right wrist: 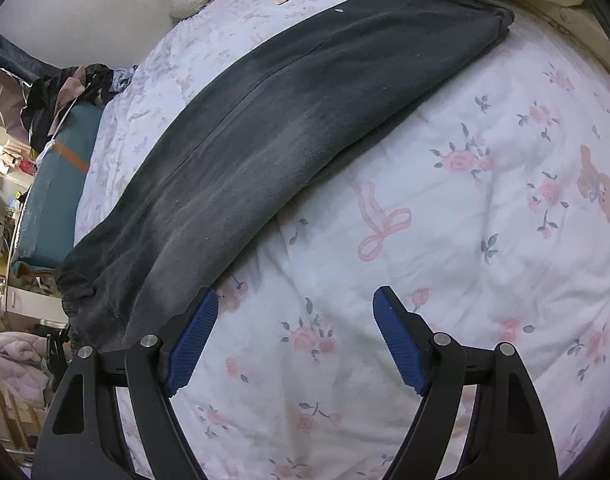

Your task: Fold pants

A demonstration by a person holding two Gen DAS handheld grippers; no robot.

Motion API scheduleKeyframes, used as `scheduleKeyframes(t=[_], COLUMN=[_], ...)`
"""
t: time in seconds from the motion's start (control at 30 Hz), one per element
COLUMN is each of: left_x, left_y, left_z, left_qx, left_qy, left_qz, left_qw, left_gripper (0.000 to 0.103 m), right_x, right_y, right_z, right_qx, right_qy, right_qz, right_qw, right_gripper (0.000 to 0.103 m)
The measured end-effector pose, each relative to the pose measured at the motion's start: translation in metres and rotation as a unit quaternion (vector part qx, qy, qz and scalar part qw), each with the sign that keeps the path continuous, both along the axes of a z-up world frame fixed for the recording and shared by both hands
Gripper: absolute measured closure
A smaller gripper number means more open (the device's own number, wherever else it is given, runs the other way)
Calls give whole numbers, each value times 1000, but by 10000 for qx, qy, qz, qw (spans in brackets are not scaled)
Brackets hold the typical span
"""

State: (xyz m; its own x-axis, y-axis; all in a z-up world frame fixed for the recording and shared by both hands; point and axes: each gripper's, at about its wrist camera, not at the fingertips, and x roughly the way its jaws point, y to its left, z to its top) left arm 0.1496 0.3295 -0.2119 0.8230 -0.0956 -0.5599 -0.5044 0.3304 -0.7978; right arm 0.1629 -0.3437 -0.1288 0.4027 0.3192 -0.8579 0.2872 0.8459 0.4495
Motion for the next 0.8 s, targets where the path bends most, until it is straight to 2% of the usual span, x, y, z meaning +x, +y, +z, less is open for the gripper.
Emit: scheduleKeyframes(t=[0.03, 0.07, 0.1, 0.2, 0.37, 0.5, 0.57, 0.67, 0.8], left_x=[-2, -5, -5, -7, -11, -2, 0, 9, 12], left_y=[1, 1, -1, -6, -21, -39, -46, -50, -50], left_z=[2, 7, 14, 36, 77, 110, 115, 117, 121], left_qx=[104, 261, 477, 776, 1261, 1732, 1810, 2031, 2260], left_qy=[-52, -115, -97, -84, 176, 372, 586, 938, 1099], left_qz=[55, 86, 23, -116, -228, -371, -382, -487, -634], left_qw=[9999, 9996, 9988, 9969, 9916, 9835, 9810, 9734, 9658], left_gripper=[35, 57, 73, 86, 89, 90, 90, 90, 90], right_x=[0, -1, 0, 2, 8, 19, 27, 43, 58], right_y=[0, 0, -1, -4, -25, -66, -95, -129, -172], right_z=[-1, -1, -2, -3, -6, -22, -35, -65, -85], right_qx=[-27, -47, -50, 15, 581, 672, 849, 1520, 1687], right_qy=[10, 26, 38, 31, -197, -235, -394, -440, -843], right_qz=[-20, -42, -50, -105, -390, -838, -1180, -1416, -1673], right_qw=[10000, 10000, 10000, 9999, 9974, 9939, 9886, 9772, 9677], right_gripper=[21, 21, 21, 21, 21, 21, 21, 21, 21])
